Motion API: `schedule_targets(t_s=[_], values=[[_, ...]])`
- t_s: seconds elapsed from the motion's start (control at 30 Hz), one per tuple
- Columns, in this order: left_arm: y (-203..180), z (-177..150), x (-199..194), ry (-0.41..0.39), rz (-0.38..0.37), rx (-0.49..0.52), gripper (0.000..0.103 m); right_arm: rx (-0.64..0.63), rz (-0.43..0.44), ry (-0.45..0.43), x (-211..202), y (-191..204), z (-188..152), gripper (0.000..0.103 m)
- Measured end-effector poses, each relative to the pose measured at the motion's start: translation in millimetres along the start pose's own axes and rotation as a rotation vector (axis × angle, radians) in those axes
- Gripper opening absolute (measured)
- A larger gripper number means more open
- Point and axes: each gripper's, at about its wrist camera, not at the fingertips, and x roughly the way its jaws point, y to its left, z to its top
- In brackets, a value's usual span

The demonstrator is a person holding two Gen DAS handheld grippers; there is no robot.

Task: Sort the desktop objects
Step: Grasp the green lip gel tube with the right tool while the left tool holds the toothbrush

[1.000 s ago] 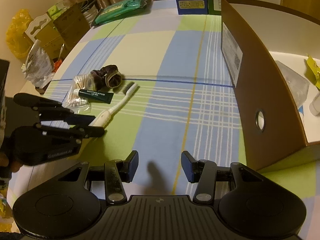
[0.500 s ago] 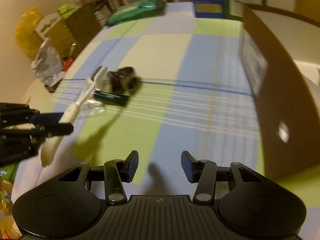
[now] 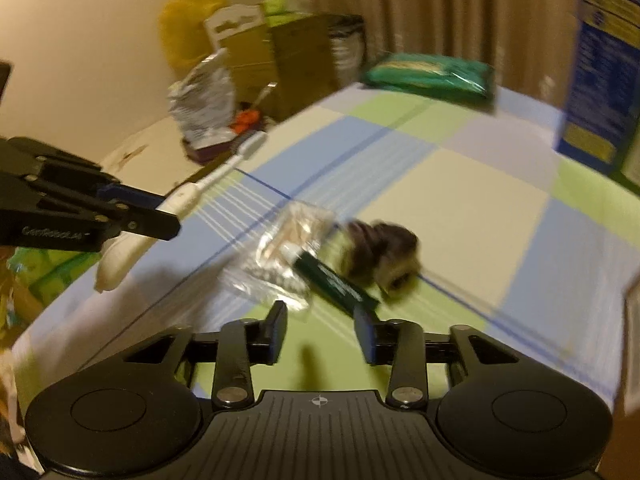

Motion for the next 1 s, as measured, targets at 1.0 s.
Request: schedule_targets(t_s=[1.0], values=[[2.8,-18.5,11.4,0.074,0.003,-0.082,0.017,-0.043,-0.044,0.230,35.6,3.2,-7.2,0.014]])
